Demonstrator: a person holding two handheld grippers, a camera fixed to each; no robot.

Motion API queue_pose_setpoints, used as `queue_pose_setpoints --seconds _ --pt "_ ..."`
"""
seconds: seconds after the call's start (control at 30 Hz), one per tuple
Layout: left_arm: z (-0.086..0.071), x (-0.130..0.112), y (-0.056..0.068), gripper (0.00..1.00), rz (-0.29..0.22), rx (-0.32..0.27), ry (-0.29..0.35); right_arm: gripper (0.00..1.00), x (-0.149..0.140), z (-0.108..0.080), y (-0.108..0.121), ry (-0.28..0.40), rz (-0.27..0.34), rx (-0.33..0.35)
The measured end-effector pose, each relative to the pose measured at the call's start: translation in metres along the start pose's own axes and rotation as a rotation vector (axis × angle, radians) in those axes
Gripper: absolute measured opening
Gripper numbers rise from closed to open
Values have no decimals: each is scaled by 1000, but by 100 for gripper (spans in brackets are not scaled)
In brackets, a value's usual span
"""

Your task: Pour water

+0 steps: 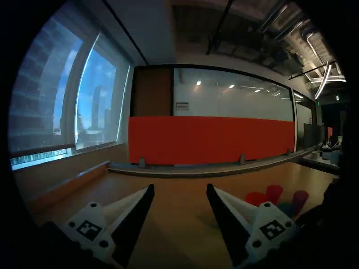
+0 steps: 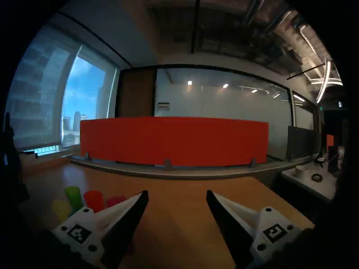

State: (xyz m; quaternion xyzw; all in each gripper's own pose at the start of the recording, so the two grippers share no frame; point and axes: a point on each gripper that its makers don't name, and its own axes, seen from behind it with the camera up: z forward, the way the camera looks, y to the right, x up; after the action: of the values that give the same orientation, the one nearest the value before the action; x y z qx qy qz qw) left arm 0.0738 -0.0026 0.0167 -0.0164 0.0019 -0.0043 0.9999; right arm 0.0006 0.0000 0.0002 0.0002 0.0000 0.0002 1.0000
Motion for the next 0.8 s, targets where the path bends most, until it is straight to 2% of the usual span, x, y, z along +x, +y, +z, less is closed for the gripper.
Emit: queue_pose_setpoints --seconds 0.2,0.6,0.8 --pt "5 31 12 86 4 -46 -2 100 26 5 -1 2 12 24" --pt "13 88 29 86 2 -121 2 100 70 4 0 2 -1 52" --pt "14 99 44 86 -5 -178 -14 100 68 3 -7 -22 19 90"
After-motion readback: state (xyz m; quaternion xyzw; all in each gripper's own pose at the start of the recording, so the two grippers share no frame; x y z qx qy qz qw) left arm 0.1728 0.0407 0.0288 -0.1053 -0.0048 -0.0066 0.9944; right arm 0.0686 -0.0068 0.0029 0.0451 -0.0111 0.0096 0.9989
